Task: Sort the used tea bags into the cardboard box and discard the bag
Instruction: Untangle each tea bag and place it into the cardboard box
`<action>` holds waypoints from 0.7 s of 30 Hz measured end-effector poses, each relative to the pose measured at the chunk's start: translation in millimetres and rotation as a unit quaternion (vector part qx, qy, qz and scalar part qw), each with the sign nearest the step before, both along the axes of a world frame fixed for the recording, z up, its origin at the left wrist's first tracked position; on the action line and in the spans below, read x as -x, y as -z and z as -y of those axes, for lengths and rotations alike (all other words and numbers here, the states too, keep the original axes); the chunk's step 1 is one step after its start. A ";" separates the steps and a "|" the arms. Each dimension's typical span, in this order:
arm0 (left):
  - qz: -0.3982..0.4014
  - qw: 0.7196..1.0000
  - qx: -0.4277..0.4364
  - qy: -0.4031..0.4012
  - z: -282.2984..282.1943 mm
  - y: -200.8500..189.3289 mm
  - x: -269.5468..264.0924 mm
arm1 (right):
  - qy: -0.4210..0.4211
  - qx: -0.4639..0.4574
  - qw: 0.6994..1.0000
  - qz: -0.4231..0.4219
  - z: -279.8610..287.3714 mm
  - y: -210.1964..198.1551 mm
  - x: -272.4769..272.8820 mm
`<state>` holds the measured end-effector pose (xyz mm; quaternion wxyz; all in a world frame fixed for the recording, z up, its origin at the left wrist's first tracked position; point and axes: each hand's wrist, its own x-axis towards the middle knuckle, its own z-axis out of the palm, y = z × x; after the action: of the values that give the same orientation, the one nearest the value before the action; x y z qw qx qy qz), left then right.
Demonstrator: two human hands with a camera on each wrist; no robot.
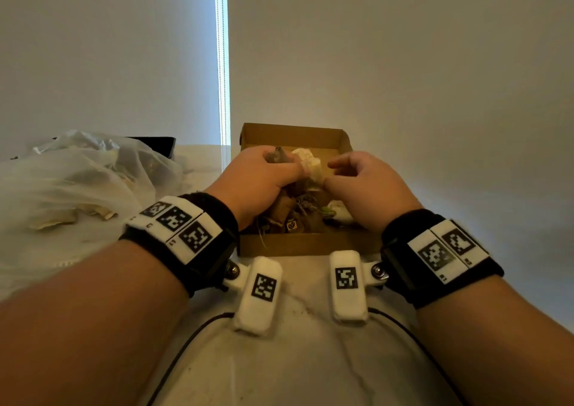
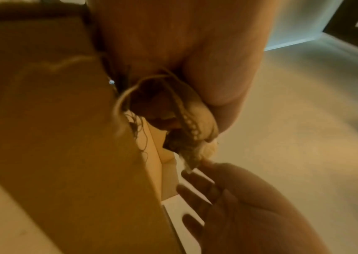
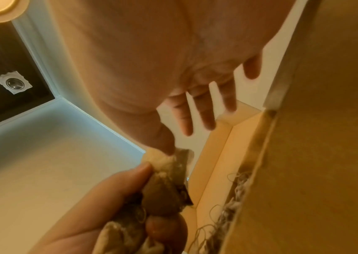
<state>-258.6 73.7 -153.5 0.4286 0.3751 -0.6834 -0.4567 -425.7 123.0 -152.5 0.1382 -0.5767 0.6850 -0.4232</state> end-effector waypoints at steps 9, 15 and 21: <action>-0.028 0.999 -0.025 0.025 0.6 1.0 -0.6 | -0.052 0.062 0.987 0.138 1.9 6.2 -4.5; -0.065 0.997 -0.032 -0.014 6.5 4.5 -0.6 | -0.039 0.082 0.965 0.246 5.6 6.3 0.6; -0.026 0.999 -0.022 -0.010 5.1 4.5 1.8 | -0.045 0.095 0.958 0.267 6.5 5.7 0.5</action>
<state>-260.4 68.6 -158.0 0.4423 0.3796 -0.6581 -0.4766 -426.2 116.5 -158.2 0.2793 -0.4833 0.5536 -0.6180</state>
